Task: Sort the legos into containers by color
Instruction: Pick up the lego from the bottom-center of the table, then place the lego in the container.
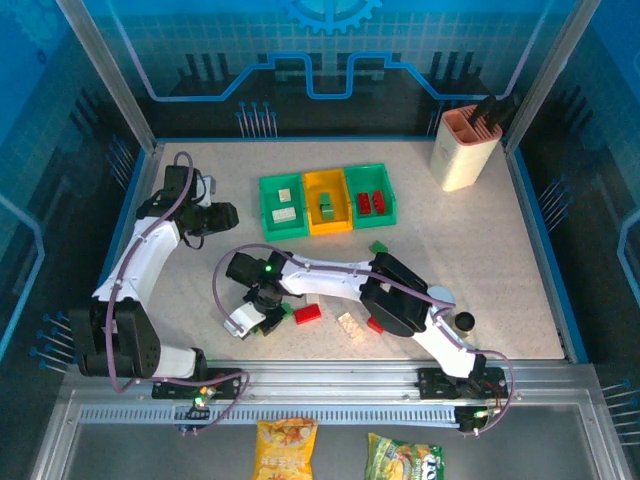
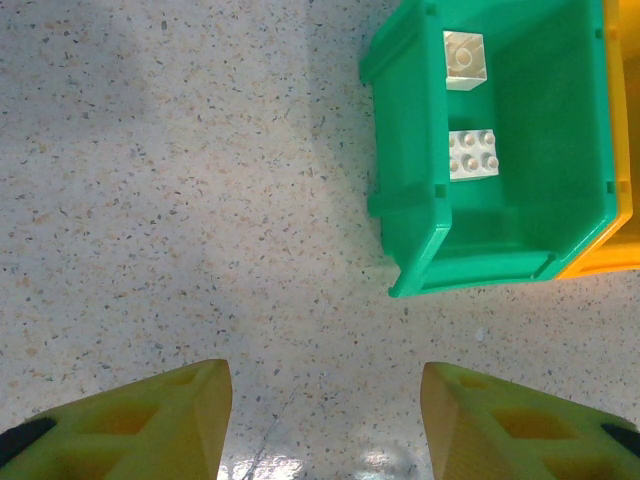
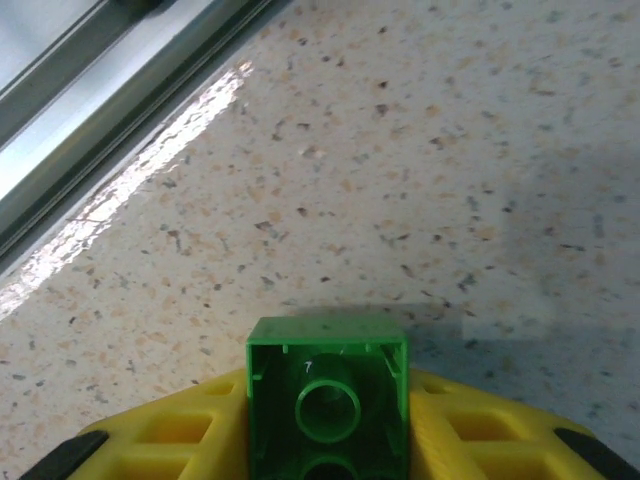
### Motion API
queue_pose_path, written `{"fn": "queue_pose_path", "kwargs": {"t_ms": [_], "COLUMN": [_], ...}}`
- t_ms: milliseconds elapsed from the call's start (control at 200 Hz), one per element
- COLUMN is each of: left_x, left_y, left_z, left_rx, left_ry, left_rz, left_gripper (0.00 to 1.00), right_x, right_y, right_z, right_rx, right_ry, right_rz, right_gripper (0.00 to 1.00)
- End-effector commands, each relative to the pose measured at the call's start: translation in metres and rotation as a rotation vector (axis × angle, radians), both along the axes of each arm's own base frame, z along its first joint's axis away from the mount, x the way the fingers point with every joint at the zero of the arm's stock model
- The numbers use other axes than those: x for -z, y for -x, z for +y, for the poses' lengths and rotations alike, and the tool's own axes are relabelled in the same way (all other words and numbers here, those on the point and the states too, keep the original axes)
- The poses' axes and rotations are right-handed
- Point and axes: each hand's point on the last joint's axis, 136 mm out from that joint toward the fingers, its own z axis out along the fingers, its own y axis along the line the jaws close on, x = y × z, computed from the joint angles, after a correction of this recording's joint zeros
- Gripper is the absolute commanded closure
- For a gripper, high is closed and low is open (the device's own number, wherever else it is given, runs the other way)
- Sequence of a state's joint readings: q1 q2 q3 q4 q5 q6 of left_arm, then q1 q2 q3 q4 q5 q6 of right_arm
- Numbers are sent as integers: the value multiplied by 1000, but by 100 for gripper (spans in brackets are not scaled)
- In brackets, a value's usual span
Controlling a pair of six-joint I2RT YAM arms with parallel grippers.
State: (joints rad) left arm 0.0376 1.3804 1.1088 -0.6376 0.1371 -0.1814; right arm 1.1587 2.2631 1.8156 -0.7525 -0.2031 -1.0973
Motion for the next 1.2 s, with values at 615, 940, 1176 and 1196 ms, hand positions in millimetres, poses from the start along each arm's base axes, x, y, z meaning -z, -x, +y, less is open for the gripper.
{"fn": "queue_pose_path", "kwargs": {"t_ms": [615,940,1176,1196], "left_x": [-6,-7,-7,-8], "left_y": [0,0,0,-1], "left_z": [1,0,1,0], "left_rx": [1,3,3,3], "left_ry": [14,14,13,13], "left_rz": [-22,-25,-25,-26], "left_gripper": [46,46,46,46], "right_x": [-45,-66,-65,-64], "right_y": [-97,-126,-183,-188], "right_z": [-77,-136,-160,-163], "right_rx": [330,833,1303,1348], "right_ry": [-6,112,42,41], "right_rz": [-290,67,207,218], "right_gripper": [62,62,67,69]}}
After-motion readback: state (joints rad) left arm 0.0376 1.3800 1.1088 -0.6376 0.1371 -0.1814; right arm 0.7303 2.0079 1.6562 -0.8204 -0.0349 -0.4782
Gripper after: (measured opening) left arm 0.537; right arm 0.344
